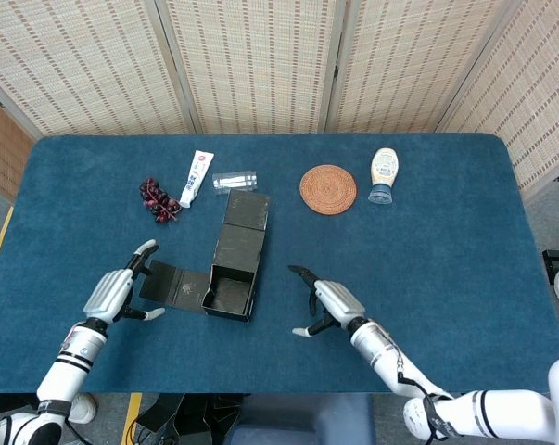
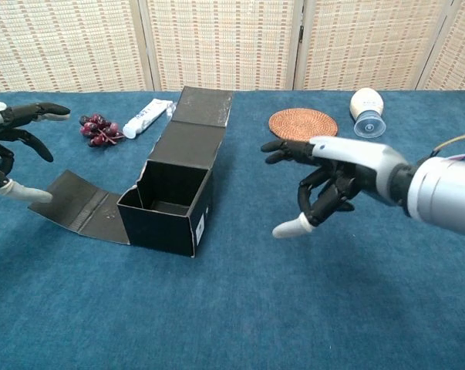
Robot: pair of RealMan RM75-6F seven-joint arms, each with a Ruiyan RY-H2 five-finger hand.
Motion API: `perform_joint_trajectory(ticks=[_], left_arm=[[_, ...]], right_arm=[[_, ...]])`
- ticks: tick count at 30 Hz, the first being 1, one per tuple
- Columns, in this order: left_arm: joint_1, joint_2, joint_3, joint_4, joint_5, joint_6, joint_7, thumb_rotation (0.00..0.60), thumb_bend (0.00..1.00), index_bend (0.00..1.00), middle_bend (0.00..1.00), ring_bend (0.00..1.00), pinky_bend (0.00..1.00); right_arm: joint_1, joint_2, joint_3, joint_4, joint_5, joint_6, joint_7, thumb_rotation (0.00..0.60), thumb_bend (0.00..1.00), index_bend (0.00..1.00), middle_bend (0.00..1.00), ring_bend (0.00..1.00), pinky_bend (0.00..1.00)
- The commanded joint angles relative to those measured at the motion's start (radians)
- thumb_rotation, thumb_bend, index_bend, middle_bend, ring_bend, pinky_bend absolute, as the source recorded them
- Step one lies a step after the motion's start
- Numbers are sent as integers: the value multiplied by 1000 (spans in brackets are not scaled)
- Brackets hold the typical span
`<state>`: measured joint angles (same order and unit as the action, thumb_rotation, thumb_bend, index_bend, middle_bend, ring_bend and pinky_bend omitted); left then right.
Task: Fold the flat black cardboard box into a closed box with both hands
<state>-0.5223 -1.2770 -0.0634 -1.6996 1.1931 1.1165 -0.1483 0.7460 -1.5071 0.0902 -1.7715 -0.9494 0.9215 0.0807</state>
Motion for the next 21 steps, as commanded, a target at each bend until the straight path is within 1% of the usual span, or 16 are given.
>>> perform_joint_trajectory(ticks=[1,8,13,16,21], left_arm=[[20,18,-2,-9,27,13,-28,600,95,0,0,301,720],[57,41,-6,-10,78,39,-98,600,95,0,0,304,720],[74,59,-10,-10,108,45,-147,600,95,0,0,304,720],[80,64,-13,-8,127,48,-168,600,95,0,0,304,720],[87,71,-17,-7,144,49,-186,600,95,0,0,304,720]], right_arm=[[12,-87,37,33,72,-34,-5,600,0,0,34,617,890],[29,-214,89,136,134,-16,-35,600,0,0,34,616,892],[32,-264,111,186,152,-10,-51,600,0,0,34,616,901],[39,-295,133,221,159,-24,-50,600,0,0,34,616,904],[53,-337,150,260,160,-44,-60,600,0,0,34,615,904]])
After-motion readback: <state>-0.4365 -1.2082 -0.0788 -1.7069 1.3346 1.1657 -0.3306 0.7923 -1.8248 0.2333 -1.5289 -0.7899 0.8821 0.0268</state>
